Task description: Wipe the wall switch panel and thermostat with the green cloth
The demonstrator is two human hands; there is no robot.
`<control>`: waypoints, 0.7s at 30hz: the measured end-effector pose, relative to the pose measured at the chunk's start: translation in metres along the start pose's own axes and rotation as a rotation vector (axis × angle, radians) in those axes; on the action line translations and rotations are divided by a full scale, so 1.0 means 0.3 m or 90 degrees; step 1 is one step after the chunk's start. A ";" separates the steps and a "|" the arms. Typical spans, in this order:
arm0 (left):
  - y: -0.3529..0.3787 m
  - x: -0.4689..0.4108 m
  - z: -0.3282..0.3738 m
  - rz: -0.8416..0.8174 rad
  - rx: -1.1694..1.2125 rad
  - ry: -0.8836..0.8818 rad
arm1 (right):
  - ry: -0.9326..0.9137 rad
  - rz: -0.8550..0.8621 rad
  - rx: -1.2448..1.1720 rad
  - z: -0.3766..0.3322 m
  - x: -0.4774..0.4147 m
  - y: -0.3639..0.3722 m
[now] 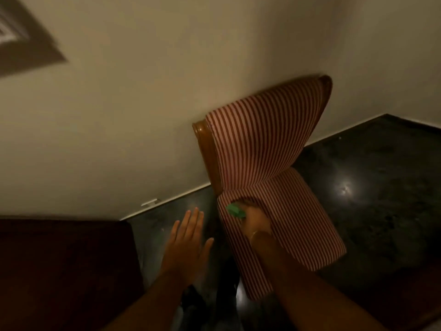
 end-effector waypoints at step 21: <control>0.063 -0.086 0.004 -0.024 0.053 -0.092 | -0.048 0.012 0.413 0.023 -0.066 0.151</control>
Point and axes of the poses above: each hand's wrist, its own x-axis away from the middle knuckle, its own y-axis out of the palm, z = x × y, the point moved 2 cm from there along -x, towards the middle knuckle, and after that the axes turned 11 degrees about -z, right-handed, at the moved point
